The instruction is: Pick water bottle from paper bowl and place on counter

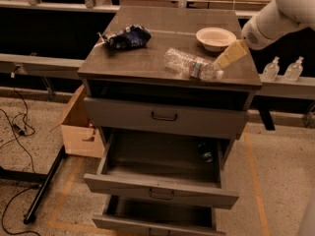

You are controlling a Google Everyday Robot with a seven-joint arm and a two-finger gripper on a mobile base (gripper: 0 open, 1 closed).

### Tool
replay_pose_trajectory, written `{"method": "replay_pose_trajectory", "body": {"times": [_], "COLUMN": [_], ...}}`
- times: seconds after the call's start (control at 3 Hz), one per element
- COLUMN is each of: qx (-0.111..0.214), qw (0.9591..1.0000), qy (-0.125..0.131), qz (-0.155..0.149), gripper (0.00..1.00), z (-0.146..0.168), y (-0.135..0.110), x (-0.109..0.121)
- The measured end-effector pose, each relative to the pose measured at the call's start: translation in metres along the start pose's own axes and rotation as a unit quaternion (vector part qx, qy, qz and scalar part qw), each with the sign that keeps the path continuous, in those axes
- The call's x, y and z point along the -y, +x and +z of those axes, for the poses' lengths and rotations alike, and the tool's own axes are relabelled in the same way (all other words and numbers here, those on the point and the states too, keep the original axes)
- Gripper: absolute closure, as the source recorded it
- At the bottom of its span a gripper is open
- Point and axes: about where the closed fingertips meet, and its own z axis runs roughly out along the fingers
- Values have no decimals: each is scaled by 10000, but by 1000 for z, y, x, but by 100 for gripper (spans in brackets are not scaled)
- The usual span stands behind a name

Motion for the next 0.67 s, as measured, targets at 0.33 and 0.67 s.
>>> {"method": "replay_pose_trajectory", "body": {"times": [0.33, 0.67], "qx": [-523, -687], "qw": [9961, 9933], "qy": [680, 896], "qz": [218, 228], "gripper": [0, 0], "z": [-26, -31], "y": [28, 38], "x": [36, 48]}}
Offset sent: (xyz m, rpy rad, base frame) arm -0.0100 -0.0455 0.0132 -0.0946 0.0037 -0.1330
